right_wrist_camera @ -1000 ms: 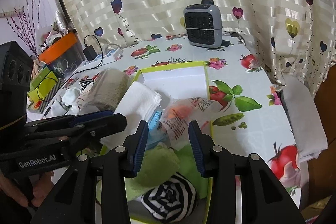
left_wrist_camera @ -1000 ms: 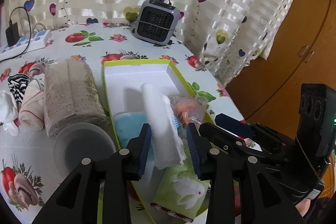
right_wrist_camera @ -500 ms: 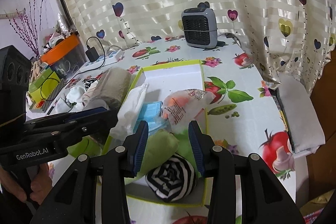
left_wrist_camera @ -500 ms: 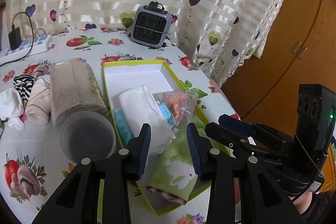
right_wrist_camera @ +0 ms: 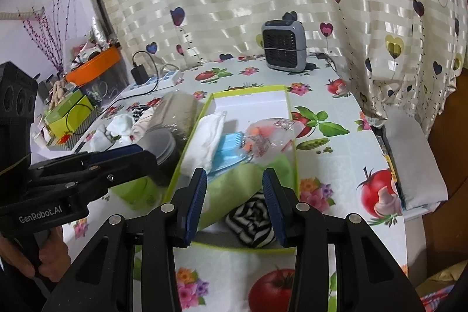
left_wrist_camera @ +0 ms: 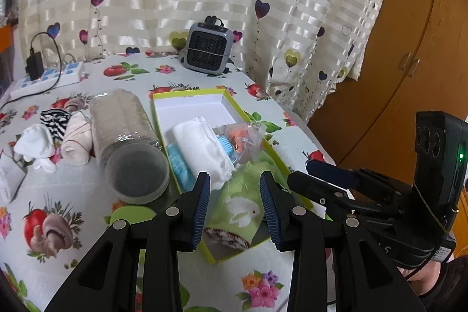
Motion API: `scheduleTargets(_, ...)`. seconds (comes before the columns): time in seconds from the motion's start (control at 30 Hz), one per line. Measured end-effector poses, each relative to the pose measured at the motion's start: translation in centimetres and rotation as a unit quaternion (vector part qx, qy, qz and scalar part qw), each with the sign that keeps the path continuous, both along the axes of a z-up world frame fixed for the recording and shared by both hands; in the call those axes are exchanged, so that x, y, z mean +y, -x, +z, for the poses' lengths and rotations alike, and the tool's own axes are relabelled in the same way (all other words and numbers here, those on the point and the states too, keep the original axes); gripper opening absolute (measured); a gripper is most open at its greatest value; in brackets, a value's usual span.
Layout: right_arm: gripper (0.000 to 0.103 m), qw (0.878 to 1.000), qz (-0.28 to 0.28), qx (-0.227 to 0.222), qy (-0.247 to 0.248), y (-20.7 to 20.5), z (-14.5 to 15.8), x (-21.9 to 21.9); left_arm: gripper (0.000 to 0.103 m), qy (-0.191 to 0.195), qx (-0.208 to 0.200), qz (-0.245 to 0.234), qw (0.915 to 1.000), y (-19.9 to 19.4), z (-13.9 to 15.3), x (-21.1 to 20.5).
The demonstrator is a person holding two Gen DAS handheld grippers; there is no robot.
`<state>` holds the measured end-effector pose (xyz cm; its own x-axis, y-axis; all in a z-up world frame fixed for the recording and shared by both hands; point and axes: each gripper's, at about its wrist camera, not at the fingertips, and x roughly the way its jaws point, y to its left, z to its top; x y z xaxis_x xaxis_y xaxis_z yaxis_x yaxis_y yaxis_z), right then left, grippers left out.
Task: Organize soft objects
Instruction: 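Withdraw both open grippers from the box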
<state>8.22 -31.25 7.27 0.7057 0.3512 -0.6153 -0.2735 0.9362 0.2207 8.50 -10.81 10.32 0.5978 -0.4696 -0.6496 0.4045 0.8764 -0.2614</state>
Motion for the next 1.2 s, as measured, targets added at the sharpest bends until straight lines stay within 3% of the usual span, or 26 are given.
scheduleTargets(1.2, 0.041, 0.997, 0.065, -0.041, 0.013, 6.9, 2.4, 4.9, 0.034, -0.004, -0.019, 0.098, 0.9950, 7.3, 0.9, 8.7)
